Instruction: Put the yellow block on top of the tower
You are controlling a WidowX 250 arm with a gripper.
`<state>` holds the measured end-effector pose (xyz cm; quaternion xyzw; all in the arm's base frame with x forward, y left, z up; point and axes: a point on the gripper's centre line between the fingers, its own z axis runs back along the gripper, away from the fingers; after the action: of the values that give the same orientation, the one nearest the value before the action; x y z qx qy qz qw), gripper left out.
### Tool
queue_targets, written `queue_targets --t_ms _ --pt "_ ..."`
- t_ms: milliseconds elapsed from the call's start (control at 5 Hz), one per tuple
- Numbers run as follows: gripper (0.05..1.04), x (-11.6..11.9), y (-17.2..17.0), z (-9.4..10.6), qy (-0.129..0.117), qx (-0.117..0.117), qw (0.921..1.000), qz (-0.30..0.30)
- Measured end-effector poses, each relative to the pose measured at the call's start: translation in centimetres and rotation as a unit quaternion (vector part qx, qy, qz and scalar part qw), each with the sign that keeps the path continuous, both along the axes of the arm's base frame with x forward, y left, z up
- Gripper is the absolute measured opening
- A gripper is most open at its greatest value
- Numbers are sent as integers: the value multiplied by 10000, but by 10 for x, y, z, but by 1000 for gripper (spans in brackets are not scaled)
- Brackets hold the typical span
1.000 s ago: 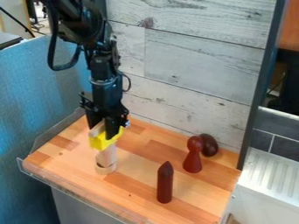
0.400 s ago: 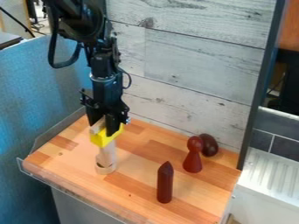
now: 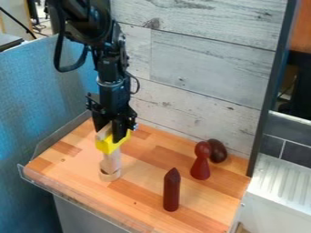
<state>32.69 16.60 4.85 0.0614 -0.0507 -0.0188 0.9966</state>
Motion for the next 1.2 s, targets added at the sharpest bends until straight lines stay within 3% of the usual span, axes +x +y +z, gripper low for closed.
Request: queue_targets --t_ms 800,1000,1200 --pt "544 1 1 -4 56 -1 10000 9" --pt "611 1 1 -7 107 -18 9999 14" --pt "927 2 1 -6 72 -38 10000 41"
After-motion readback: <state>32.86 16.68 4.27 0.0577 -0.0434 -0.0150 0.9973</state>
